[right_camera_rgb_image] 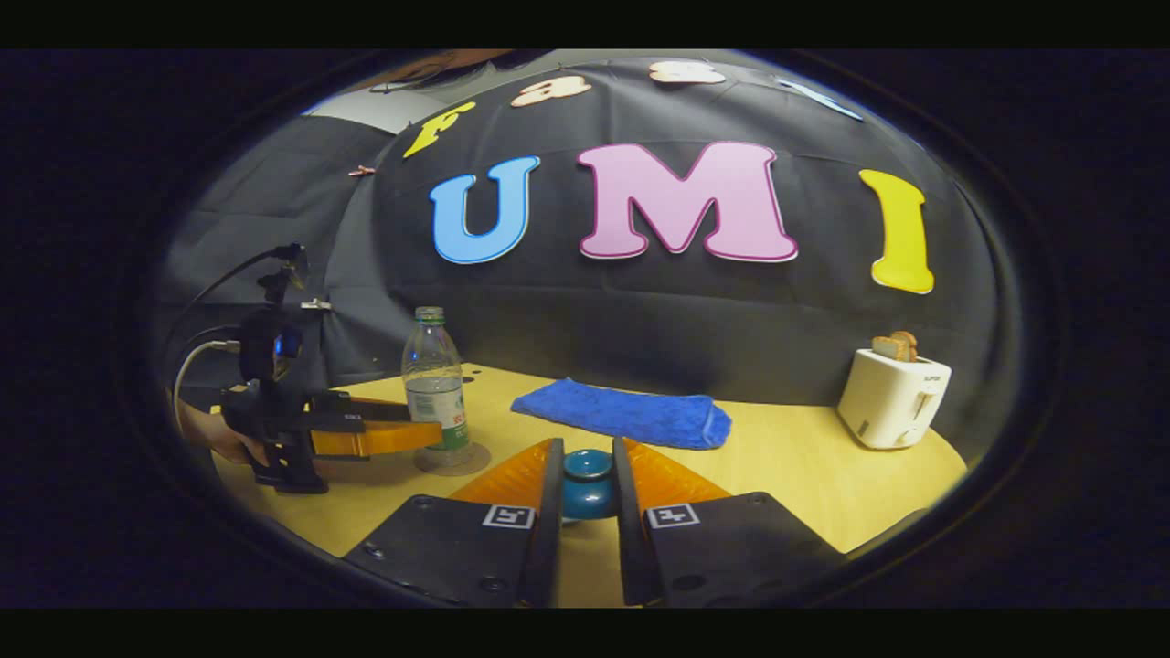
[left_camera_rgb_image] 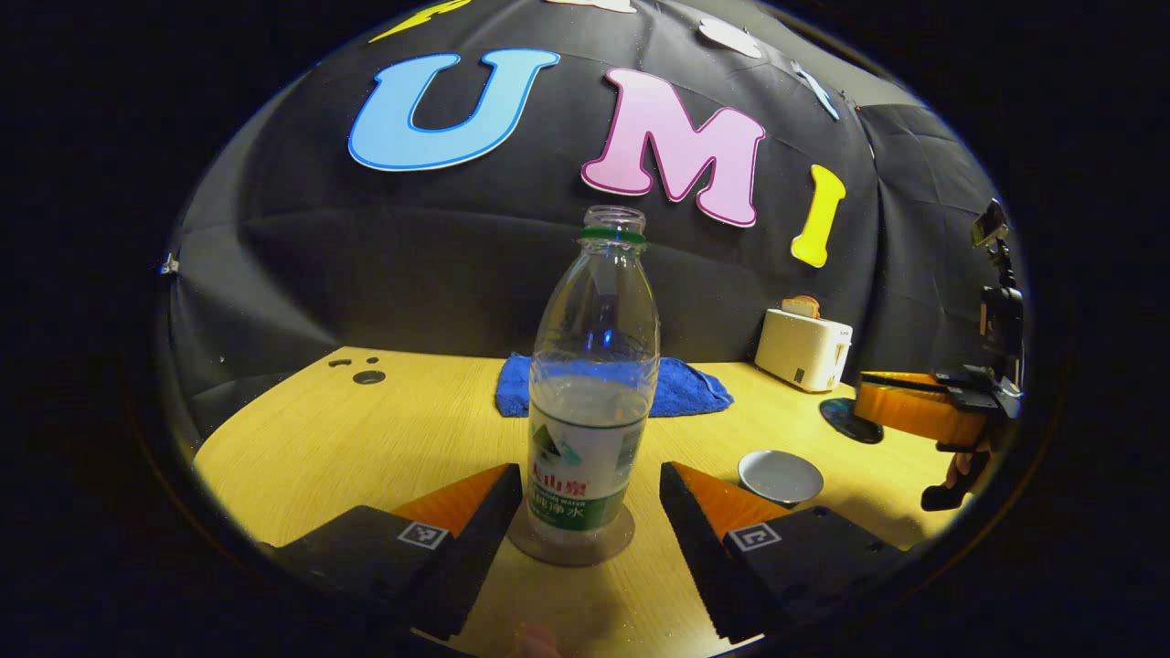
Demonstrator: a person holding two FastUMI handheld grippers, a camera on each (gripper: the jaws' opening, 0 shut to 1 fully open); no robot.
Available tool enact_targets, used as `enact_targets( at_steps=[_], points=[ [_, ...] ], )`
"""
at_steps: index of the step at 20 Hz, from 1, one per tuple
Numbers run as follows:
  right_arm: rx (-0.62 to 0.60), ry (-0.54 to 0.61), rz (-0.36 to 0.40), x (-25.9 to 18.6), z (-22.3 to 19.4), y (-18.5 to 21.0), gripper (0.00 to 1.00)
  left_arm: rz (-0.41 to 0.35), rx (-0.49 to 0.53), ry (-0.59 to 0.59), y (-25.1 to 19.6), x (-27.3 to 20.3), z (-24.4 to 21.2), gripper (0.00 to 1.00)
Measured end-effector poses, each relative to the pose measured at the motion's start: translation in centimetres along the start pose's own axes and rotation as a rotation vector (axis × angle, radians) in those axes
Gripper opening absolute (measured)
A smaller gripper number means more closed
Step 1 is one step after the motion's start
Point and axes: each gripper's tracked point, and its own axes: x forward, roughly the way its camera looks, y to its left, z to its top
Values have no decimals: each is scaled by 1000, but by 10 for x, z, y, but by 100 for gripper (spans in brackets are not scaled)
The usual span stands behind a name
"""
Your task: Open the teacup lid with one hand, grasp the water bottle and pour water into the teacup with the other hand; after pouring, place the water bottle on the coaster and then close the teacup lid.
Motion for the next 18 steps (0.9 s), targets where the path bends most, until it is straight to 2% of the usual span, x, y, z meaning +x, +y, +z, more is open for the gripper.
enact_targets(
  at_steps=[1, 4, 8, 12, 13, 15, 16, 17, 18],
  points=[
    [7, 2, 9, 6, -2, 5, 34, -1, -4, 7, -1, -5, -3, 95],
    [28, 31, 29, 22, -16, 16, 30, 6, -3, 19, -1, -24, -8, 95],
    [40, 66, 32, 30, -32, 20, 30, 19, 34, 4, -3, -46, -3, 95],
    [58, 100, 27, 35, -44, 17, 30, 17, 5, -14, -12, -58, 5, 95],
    [63, 107, 28, 35, -47, 17, 34, 19, 3, -19, -13, -59, 6, 95],
    [69, 110, 26, 36, -50, 16, 25, 17, 7, -24, -14, -59, 8, 95],
    [65, 106, 25, 37, -49, 17, 30, 15, 13, -26, -14, -59, 9, 95],
    [63, 102, 28, 37, -48, 17, 25, 13, 19, -26, -14, -59, 9, 95],
    [60, 107, 28, 37, -49, 17, 30, 14, 23, -25, -12, -59, 9, 95]
  ],
)
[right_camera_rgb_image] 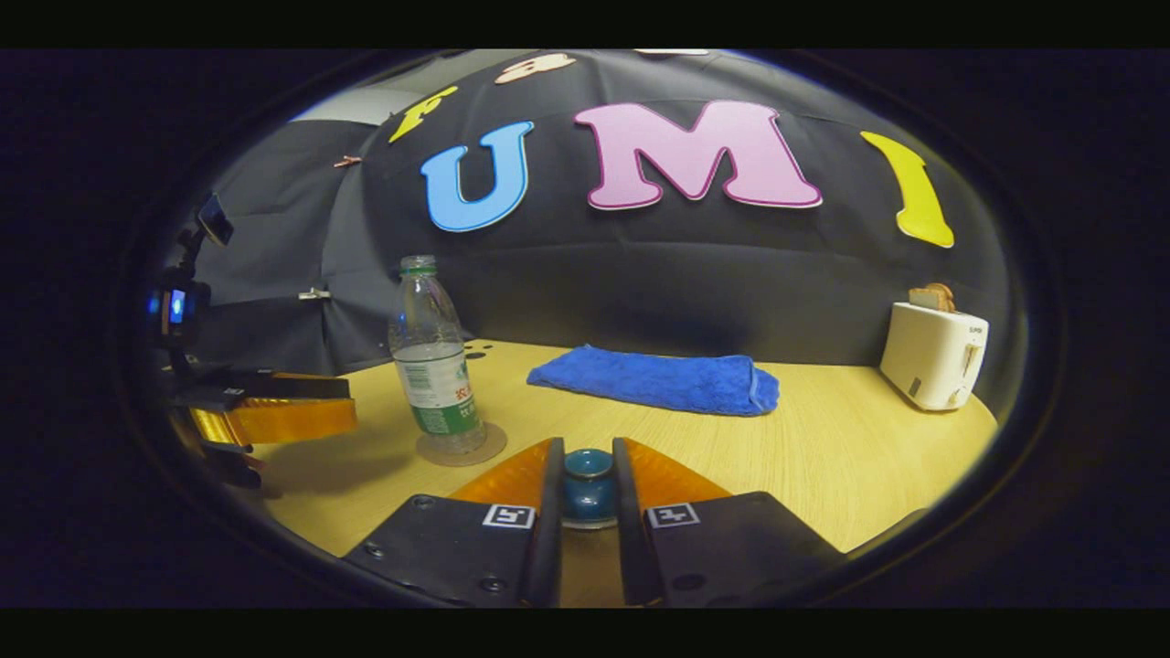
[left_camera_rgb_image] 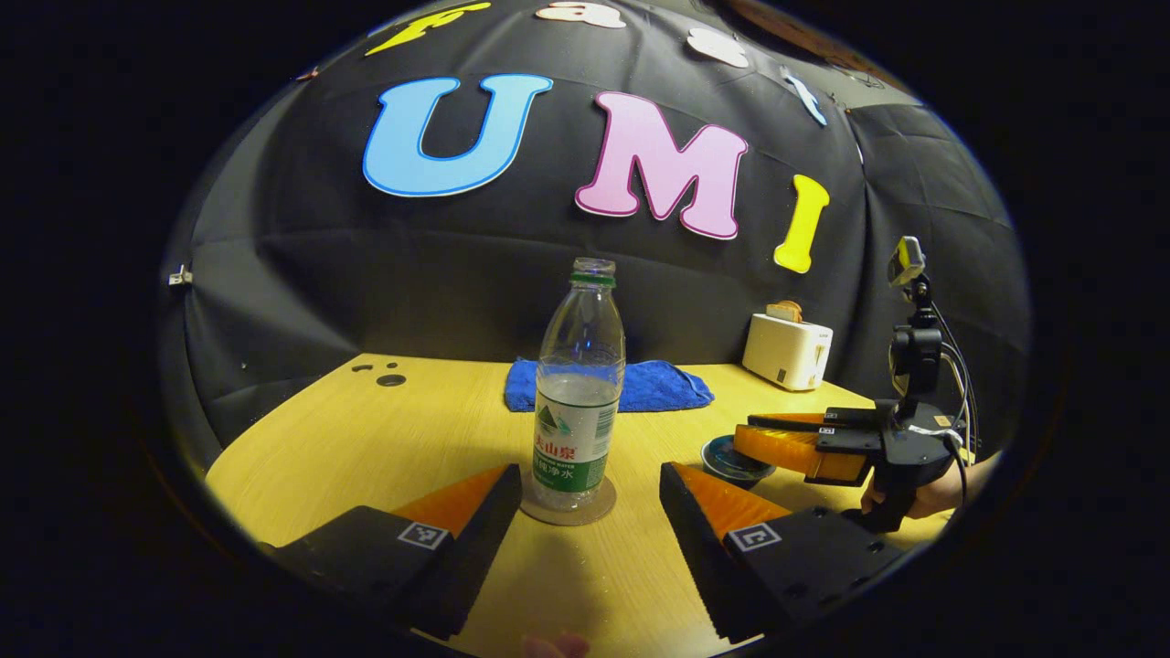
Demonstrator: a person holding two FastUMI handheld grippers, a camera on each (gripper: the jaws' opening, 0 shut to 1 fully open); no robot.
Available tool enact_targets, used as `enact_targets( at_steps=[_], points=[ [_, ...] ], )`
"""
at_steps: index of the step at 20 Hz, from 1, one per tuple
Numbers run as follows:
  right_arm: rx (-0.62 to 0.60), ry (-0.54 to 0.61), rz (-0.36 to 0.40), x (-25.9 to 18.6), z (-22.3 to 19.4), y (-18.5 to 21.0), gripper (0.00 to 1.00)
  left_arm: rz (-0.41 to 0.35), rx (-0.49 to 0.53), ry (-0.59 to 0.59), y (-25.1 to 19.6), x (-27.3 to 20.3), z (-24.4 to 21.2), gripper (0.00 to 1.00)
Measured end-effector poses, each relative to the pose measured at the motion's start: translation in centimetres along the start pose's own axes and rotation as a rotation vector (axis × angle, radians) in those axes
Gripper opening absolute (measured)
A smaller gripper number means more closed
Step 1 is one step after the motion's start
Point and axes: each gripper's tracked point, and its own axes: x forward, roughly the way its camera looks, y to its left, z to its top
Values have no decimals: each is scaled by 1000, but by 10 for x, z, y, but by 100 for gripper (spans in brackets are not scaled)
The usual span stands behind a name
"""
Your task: Open the teacup lid with one hand, grasp the water bottle and pour water into the teacup with the other hand; after pouring, place the water bottle on the coaster and then close the teacup lid.
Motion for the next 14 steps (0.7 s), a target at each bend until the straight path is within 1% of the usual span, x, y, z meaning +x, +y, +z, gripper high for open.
enact_targets(
  at_steps=[3, 4, 5, 6, 7, 11, 12, 13, 14],
  points=[
    [-12, 22, 1, 2, -5, -1, 30, 5, -2, 0, 2, 1, 0, 95],
    [-16, 30, 3, 3, -6, 0, 34, 6, -3, -2, 2, 0, 2, 95],
    [-22, 30, 0, 3, -6, 0, 34, 10, -3, -3, 2, 0, 2, 95],
    [-25, 31, 2, 3, -6, 1, 25, 12, -2, -4, 3, -1, 3, 95],
    [-28, 32, 1, 2, -7, 1, 30, 14, -3, -6, 4, -2, 3, 95],
    [-33, 37, -15, 2, -7, -1, 40, 27, -9, -10, 8, -7, 8, 95],
    [-30, 39, -16, 1, -7, -1, 52, 31, -12, -13, 9, -9, 11, 95],
    [-25, 35, -23, -3, -7, -1, 57, 34, -13, -15, 8, -11, 13, 95],
    [-18, 26, -30, -7, -3, -2, 70, 40, -11, -16, 9, -14, 16, 95]
  ],
)
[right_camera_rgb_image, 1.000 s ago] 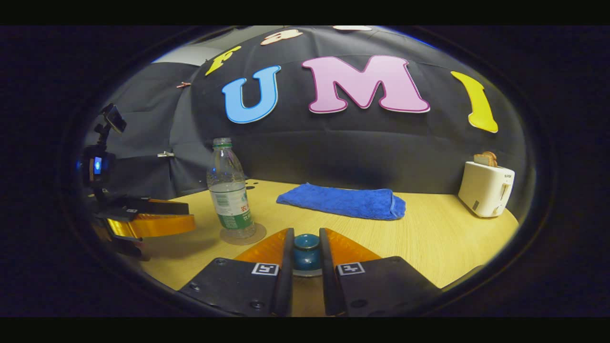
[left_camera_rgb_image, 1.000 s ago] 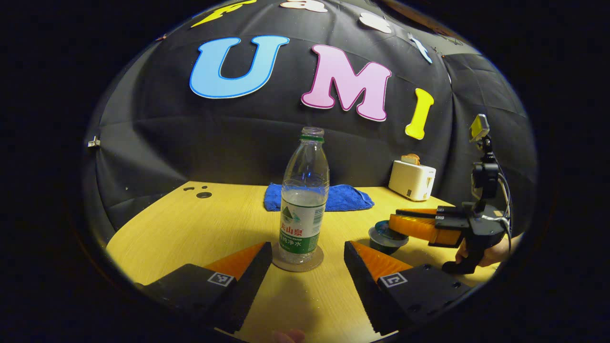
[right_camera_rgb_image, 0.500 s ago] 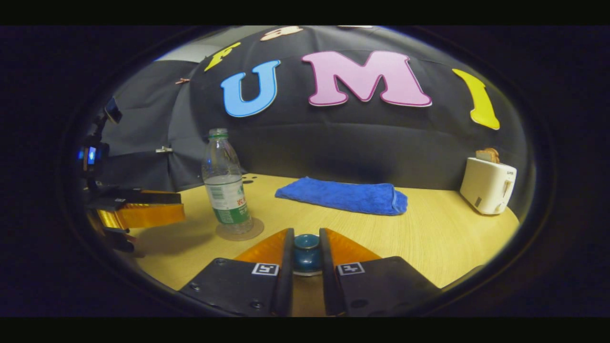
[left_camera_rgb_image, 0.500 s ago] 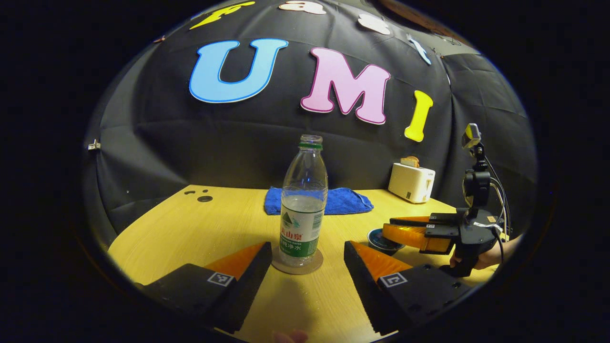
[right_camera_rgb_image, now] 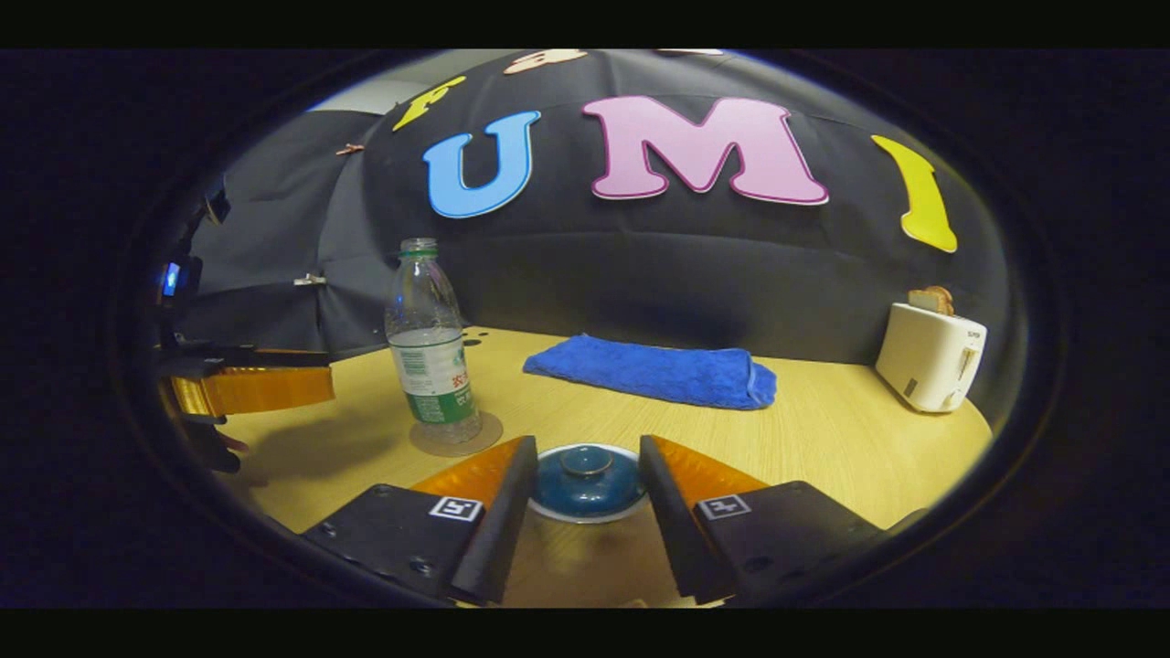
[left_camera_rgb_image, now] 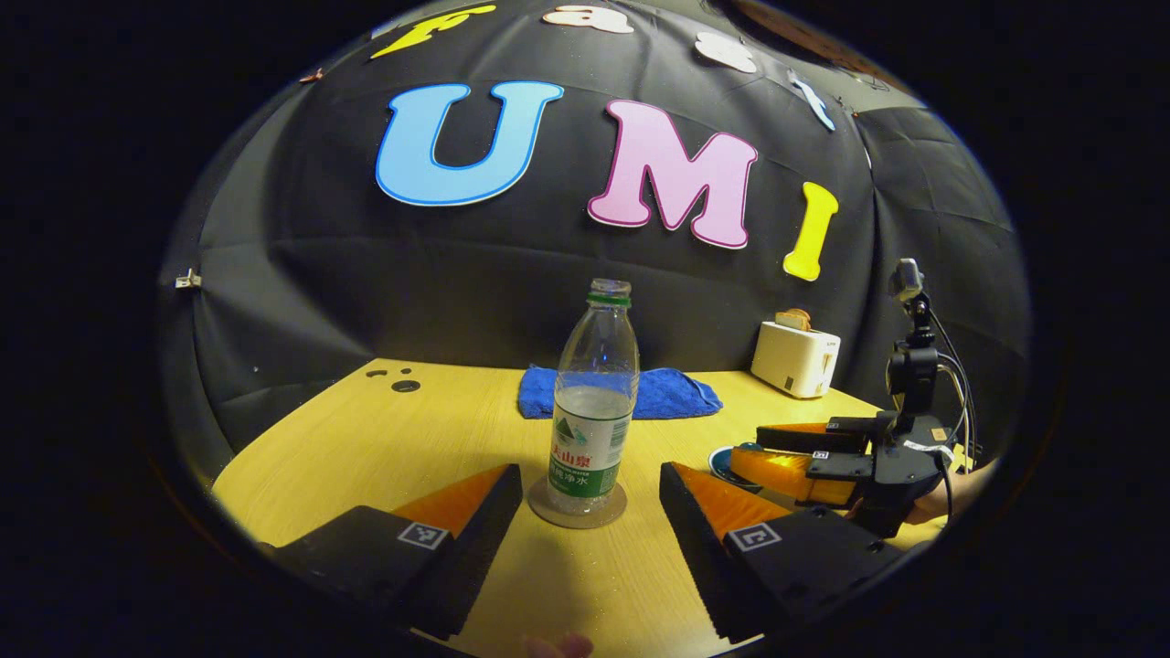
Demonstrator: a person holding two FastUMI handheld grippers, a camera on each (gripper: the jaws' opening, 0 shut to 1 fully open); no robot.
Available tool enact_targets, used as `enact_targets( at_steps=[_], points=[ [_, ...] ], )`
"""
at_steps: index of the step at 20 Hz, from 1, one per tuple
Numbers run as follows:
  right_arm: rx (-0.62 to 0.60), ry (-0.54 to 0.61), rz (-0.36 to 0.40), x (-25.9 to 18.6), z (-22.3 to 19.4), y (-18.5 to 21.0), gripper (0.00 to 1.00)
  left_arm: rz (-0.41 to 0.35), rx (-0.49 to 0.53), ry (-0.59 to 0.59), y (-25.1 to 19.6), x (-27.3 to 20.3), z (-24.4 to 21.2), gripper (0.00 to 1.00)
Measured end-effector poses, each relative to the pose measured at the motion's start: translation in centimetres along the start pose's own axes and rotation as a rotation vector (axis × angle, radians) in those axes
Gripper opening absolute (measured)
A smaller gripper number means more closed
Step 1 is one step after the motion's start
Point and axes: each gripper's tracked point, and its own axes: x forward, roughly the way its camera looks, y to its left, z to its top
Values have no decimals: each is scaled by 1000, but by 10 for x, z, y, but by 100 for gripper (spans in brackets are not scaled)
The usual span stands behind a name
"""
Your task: Open the teacup lid with one hand, grasp the water bottle and pour water into the teacup with the other hand; after pouring, place the water bottle on the coaster and then close the teacup lid.
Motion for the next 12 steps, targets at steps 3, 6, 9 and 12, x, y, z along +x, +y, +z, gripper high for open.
enact_targets(
  at_steps=[3, 6, 9, 12],
  points=[
    [9, -41, -23, -23, 26, 0, 74, 27, 7, 5, -2, -10, 8, 95],
    [17, -93, -56, -59, 78, 1, 87, 50, -22, 23, -11, -23, 20, 95],
    [25, -132, -78, -93, 140, 9, 92, 74, -88, 55, -22, -45, 45, 95],
    [15, -168, -95, -119, 197, 19, 94, 118, -50, 48, -14, -62, 78, 95]
  ],
)
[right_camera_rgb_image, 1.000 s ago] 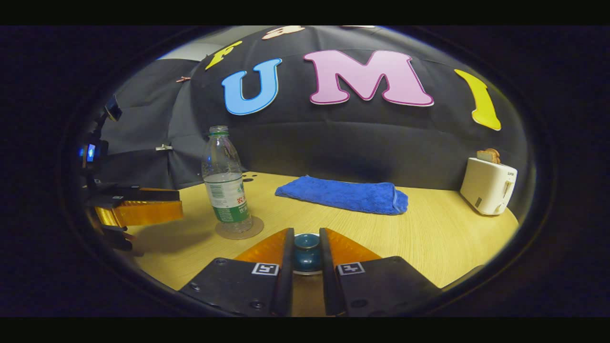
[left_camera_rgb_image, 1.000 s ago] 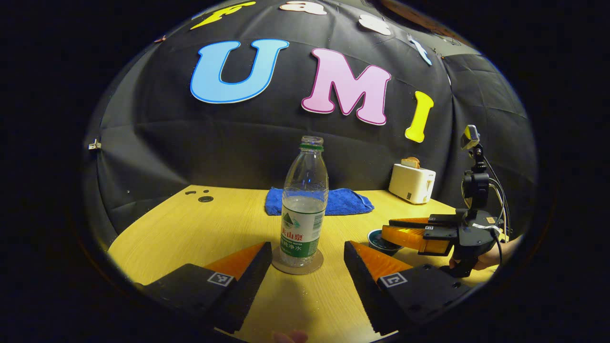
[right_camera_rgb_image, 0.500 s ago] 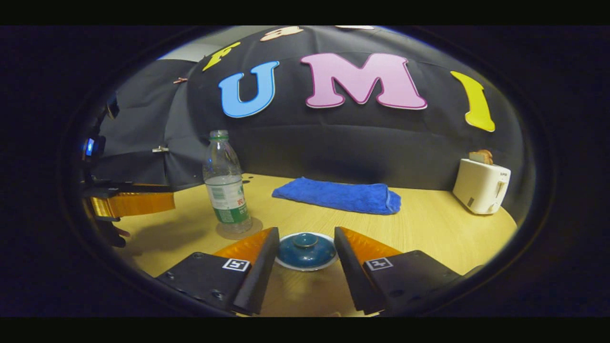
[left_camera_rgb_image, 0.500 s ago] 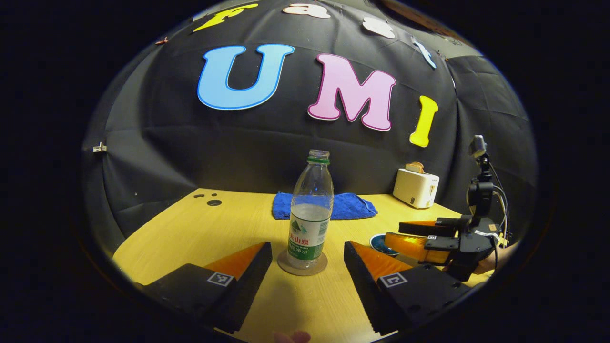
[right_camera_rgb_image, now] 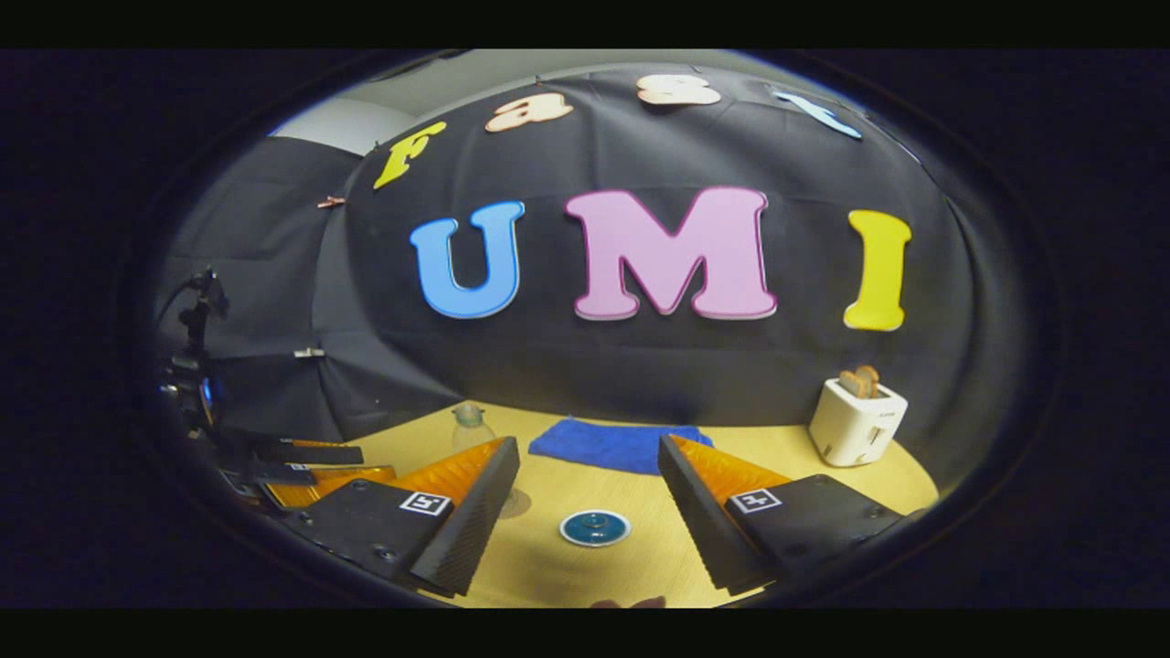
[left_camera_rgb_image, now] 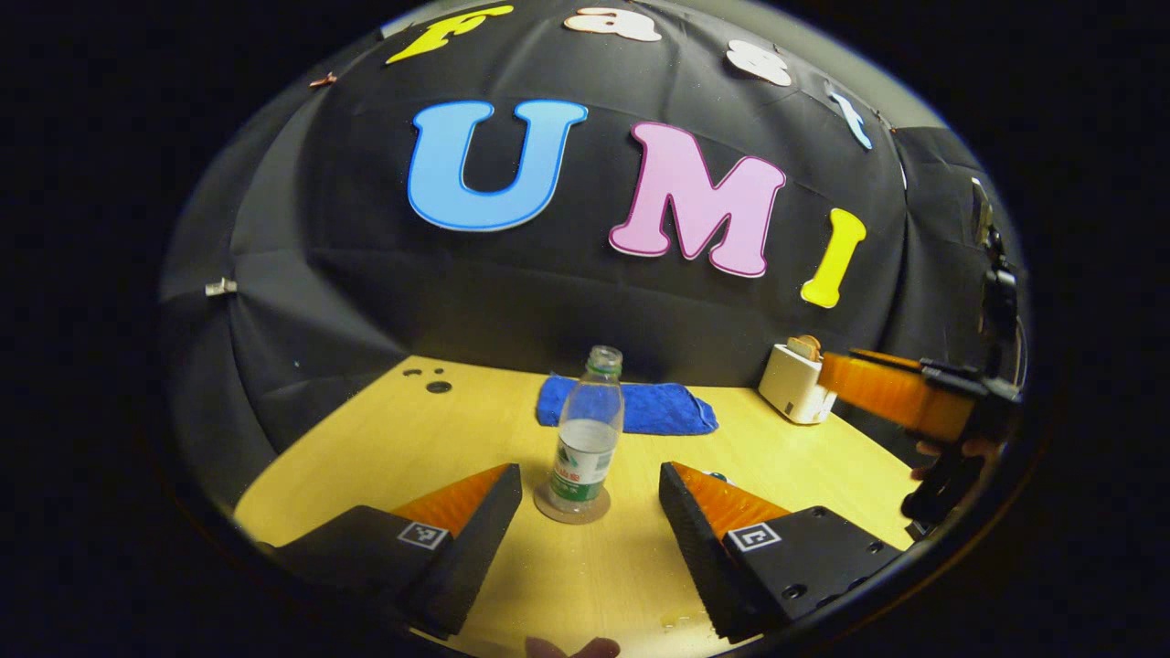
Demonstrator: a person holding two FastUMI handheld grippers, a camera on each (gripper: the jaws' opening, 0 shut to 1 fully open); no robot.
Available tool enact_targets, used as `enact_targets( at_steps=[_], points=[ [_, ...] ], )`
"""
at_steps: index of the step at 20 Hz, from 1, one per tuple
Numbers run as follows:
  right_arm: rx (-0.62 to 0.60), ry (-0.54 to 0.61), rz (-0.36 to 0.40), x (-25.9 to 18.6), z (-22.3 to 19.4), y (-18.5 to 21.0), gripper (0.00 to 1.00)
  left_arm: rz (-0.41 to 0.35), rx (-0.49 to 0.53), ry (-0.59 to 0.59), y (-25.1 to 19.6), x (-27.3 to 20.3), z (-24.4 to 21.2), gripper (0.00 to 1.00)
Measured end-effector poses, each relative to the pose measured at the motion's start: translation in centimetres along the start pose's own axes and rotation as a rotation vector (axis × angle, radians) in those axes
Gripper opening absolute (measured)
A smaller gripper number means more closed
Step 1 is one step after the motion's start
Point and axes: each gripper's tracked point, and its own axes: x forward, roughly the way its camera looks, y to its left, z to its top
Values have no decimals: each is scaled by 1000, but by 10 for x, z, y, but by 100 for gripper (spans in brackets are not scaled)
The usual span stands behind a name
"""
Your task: Open the teacup lid with one hand, grasp the water bottle and pour water into the teacup with the other hand; after pouring, place the water bottle on the coaster and then close the teacup lid.
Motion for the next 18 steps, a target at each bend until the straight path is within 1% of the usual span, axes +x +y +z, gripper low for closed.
enact_targets(
  at_steps=[2, 4, 6, 10, 13, 16, 18],
  points=[
    [-16, -24, -5, -13, 35, 7, 95, 12, 17, -11, 6, -12, 24, 95],
    [-28, -55, -16, -28, 70, 15, 95, 7, 7, -39, 9, -27, 54, 95],
    [-31, -76, -36, -41, 90, 20, 95, 3, 20, -57, 10, -36, 73, 95],
    [-32, -87, -78, -65, 109, 28, 94, -27, 36, -88, 8, -54, 97, 95],
    [-38, -100, -105, -80, 119, 30, 95, -63, 31, -95, 1, -65, 103, 95],
    [-47, -115, -145, -93, 126, 28, 95, -85, 42, -110, 3, -74, 107, 95],
    [-39, -115, -159, -100, 128, 30, 95, -91, 48, -116, 6, -78, 108, 95]
  ],
)
